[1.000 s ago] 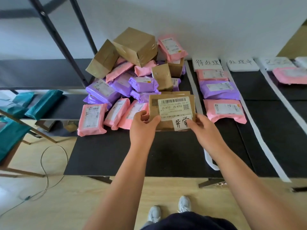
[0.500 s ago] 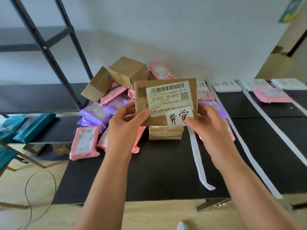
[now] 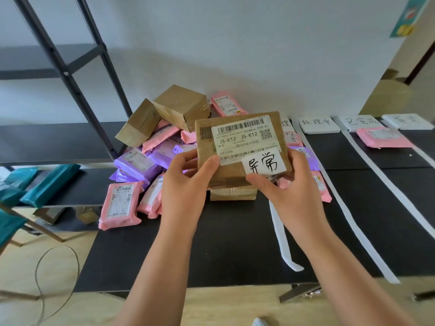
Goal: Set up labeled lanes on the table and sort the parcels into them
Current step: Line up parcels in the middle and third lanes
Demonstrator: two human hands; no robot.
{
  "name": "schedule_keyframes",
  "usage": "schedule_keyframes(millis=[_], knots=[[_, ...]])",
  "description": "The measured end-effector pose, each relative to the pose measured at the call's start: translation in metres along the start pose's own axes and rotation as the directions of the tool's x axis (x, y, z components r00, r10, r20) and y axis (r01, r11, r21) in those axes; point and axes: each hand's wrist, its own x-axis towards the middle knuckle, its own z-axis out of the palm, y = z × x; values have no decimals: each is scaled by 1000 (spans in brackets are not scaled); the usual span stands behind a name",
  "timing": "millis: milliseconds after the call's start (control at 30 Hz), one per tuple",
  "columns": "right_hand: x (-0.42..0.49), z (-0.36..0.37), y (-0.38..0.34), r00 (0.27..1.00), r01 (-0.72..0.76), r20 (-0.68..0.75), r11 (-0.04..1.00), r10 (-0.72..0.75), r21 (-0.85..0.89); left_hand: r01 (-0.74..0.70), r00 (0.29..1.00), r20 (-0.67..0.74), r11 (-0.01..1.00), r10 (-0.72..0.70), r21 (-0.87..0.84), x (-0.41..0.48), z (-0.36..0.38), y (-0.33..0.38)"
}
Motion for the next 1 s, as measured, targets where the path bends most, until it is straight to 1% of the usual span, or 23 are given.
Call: schedule_keyframes(millis=[100,267,433,533,667,733,767,867,933,1000], knots=[[1,-5,2,995,72,-58,991,-79,-117,23,1000,9,1000,-23,2,-4,3,-1],[0,-11,4,990,114,-58,970,-129,-212,34,999,1,999,-34,-7,-4,6,-1],[-2,-14,6,992,101,-57,980,-112,-171,-18,1000,16,1000,18,0,-2,6,6],[-2,-13,5,989,119,-66,980,-131,-160,-46,998,34,999,46,-5,-2,4,8],[3,-14,5,989,146,-7,977,-149,-158,-57,998,26,997,59,-56,0,-1,6],[4,-16,4,990,141,37,984,-138,-112,-64,997,33,996,66,-64,0,-3,4],[4,-18,4,990,131,64,989,-127,-62,-65,997,36,995,67,-71,0,-3,3],[3,-23,2,987,55,139,988,-75,144,-74,996,47,995,77,-69,0,-5,1],[2,-24,2,989,27,139,977,-57,210,-84,995,52,995,87,-53,0,-6,0],[1,-23,0,991,19,121,970,-50,241,-96,994,49,994,98,-41,1,-7,0]])
